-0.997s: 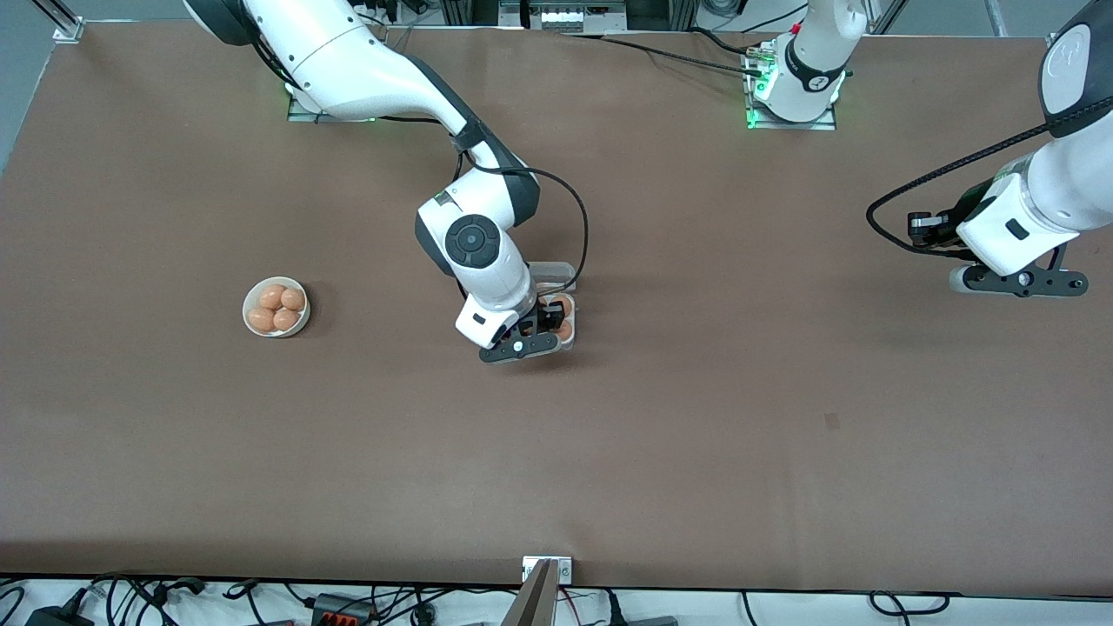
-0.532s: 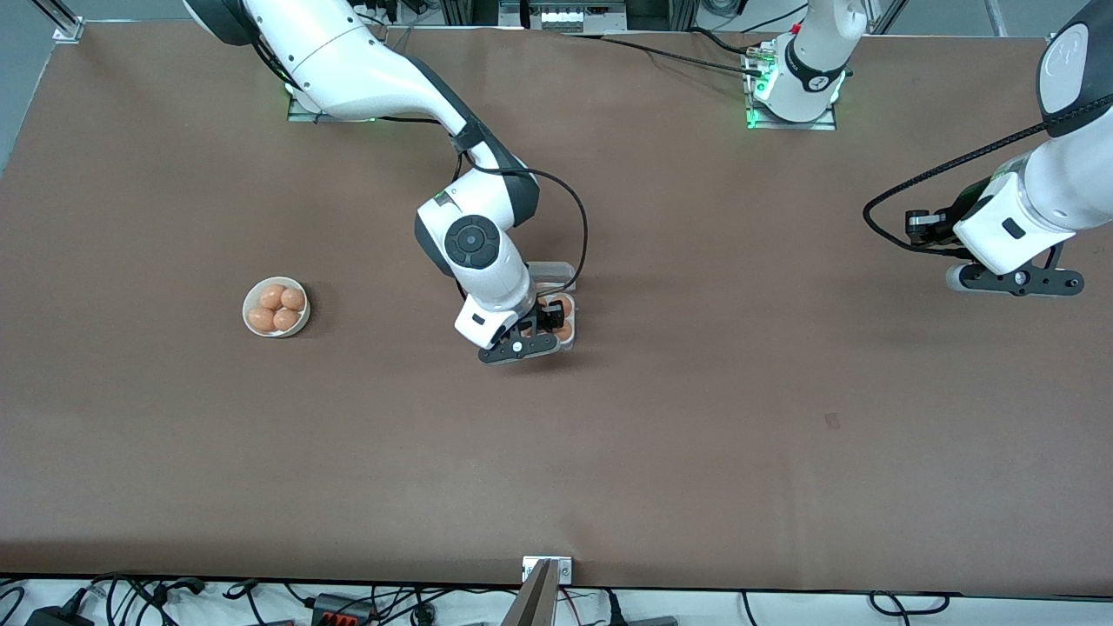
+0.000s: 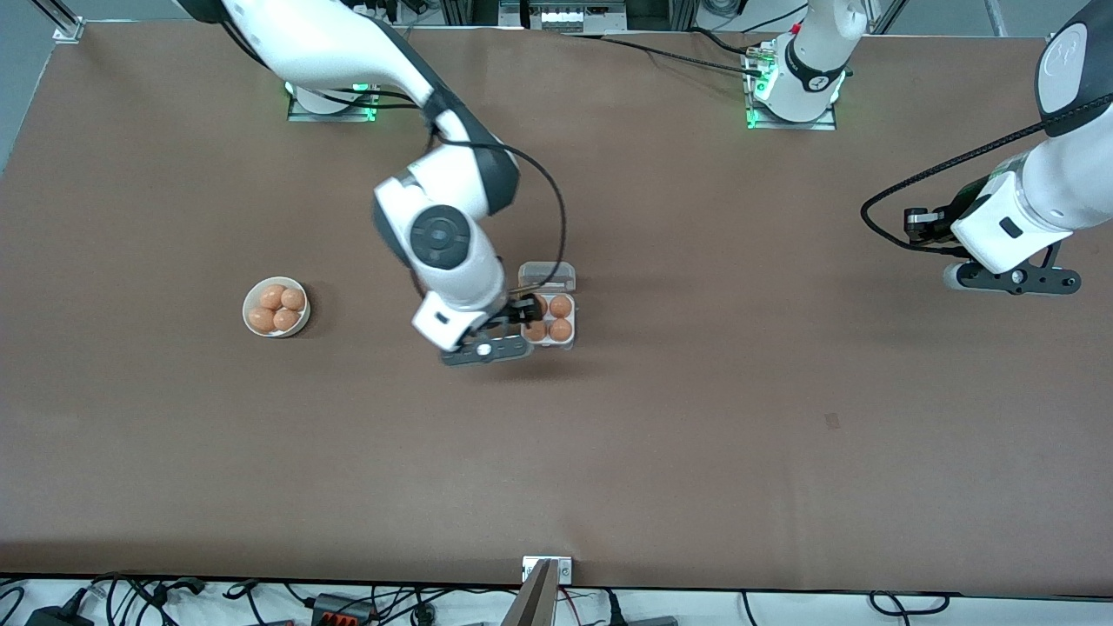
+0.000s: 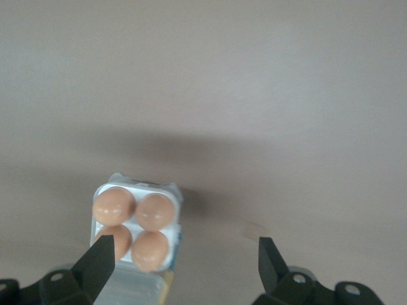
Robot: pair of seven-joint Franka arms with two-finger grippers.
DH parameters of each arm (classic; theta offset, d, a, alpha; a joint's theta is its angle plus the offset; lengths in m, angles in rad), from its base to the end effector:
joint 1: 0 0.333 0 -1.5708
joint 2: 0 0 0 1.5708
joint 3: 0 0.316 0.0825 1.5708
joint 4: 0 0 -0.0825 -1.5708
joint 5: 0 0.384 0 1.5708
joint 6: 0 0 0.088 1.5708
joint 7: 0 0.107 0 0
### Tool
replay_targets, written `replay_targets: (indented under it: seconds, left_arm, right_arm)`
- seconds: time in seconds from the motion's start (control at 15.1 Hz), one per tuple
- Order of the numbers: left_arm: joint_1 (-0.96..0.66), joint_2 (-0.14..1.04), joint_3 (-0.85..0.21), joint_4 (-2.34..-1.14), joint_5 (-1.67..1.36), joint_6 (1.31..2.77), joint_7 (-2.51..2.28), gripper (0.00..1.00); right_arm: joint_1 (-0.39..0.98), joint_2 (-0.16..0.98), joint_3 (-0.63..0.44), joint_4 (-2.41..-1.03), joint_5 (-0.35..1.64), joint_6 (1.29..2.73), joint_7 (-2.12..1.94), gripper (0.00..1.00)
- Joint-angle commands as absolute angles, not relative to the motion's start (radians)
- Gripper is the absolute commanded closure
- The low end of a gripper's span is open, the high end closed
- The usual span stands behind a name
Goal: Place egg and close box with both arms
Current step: 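Lower the egg into the empty box slot and open the right gripper, then withdraw the right gripper while the left gripper reaches toward the box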
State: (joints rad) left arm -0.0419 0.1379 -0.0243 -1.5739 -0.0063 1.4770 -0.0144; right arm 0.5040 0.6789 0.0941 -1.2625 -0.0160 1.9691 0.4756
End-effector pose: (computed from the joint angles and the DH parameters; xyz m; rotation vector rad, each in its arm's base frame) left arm 0.5764 -0.0381 0.5379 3.1187 -0.0808 -0.3682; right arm 0.6227 0.4023 0.3619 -3.0839 -0.1649 -0.0058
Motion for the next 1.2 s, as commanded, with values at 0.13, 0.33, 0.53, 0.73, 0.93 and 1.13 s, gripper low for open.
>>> replay_targets:
  seconds: [0.13,0.33,0.53,0.73,0.93,1.13]
  left_arm:
    - [-0.046,0.152,-0.021,-1.540,-0.021,1.450,0.006,1.00]
    - [-0.048,0.153,-0.021,-1.540,-0.021,1.450,0.005,1.00]
    - [-0.048,0.153,-0.021,-1.540,-0.021,1.450,0.005,1.00]
    - [-0.048,0.153,-0.021,-1.540,-0.026,1.450,0.005,1.00]
    - [-0.052,0.153,-0.021,-1.539,-0.052,1.451,0.005,1.00]
    - [-0.127,0.181,-0.021,-1.529,-0.093,1.460,-0.027,1.00]
  right_arm:
    - [0.315,0.563,0.097,-1.239,-0.023,1.843,0.468,0.00]
    - [0.210,0.506,0.097,-1.239,-0.029,1.772,0.466,0.00]
    - [0.137,0.479,0.097,-1.239,-0.028,1.735,0.431,0.00]
    - [0.089,0.466,0.075,-1.238,-0.050,1.736,0.316,0.00]
    - [0.022,0.385,0.067,-1.265,-0.046,1.733,0.247,0.00]
    - [-0.050,0.327,0.067,-1.292,-0.049,1.665,0.117,0.00]
